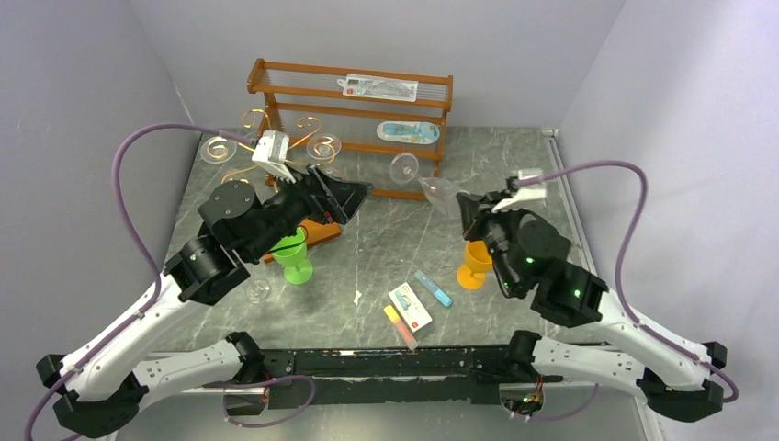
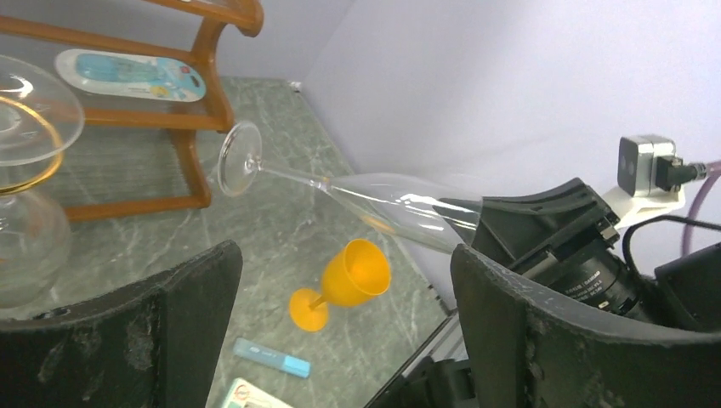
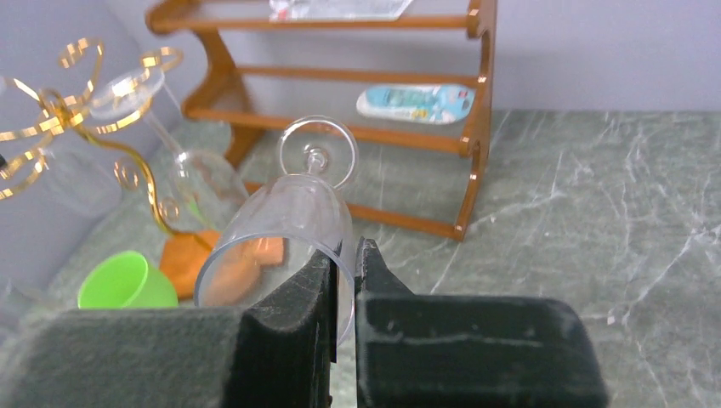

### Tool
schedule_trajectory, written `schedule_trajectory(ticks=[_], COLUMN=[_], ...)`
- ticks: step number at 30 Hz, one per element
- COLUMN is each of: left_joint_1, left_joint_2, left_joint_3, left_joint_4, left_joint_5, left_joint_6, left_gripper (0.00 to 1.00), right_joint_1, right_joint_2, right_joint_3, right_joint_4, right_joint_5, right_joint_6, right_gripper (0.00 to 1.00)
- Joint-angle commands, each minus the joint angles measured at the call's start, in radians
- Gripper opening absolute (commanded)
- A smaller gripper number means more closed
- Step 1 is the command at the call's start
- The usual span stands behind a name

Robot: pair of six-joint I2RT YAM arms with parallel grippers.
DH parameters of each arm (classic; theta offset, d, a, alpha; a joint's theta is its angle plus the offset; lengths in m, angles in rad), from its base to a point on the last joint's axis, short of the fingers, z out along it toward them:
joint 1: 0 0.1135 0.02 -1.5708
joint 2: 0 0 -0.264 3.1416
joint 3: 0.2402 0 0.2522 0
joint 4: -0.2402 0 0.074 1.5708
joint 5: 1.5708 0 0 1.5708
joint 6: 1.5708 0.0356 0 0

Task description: Place the wine glass upside down on the wine glass rack

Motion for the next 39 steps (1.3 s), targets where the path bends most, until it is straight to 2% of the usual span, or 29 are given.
schedule_trajectory(ticks=[1,4,8,12,18,20,23,30,34,37,39], left_joint_1=[-0.002,-0.002,-0.003,-0.003,-0.002,-0.002,-0.003,-0.002,-0.003,-0.002,-0.002], left_joint_2=[0.022,0.039,0.028,0.051,0.096,0.114,0.129,0.154,0.162,0.164,0.166], left_joint_3=[0.020,0.013,-0.073,-0.079,-0.079,-0.060,-0.050,-0.072,-0.072,-0.080,-0.084], left_joint_4=[0.132,0.201,0.429,0.503,0.635,0.635,0.633,0.764,0.805,0.841,0.856], left_joint_5=[0.056,0.051,0.046,0.014,0.011,0.007,-0.037,-0.113,-0.132,-0.152,-0.173], left_joint_6=[-0.098,-0.208,-0.380,-0.473,-0.533,-0.533,-0.557,-0.598,-0.604,-0.599,-0.589], left_gripper=[0.96,0.96,0.96,0.96,0.93,0.91,0.89,0.82,0.75,0.60,0.54], right_joint_1=[0.004,0.004,0.005,0.004,0.004,0.004,0.004,0.005,0.004,0.004,0.004], right_joint_2=[-0.109,-0.165,-0.185,-0.184,-0.190,-0.192,-0.187,-0.166,-0.156,-0.144,-0.134], right_joint_3=[-0.072,-0.105,-0.127,-0.131,-0.141,-0.151,-0.163,-0.159,-0.166,-0.168,-0.164], right_joint_4=[0.242,0.380,0.545,0.643,0.726,0.750,0.779,0.790,0.801,0.805,0.800], right_joint_5=[0.064,0.009,-0.086,-0.200,-0.366,-0.408,-0.449,-0.483,-0.488,-0.494,-0.493], right_joint_6=[-0.072,-0.110,-0.120,-0.114,-0.087,-0.074,-0.053,-0.005,0.006,0.017,0.031], right_gripper=[0.00,0.00,0.00,0.00,0.00,0.00,0.00,0.00,0.00,0.00,0.00])
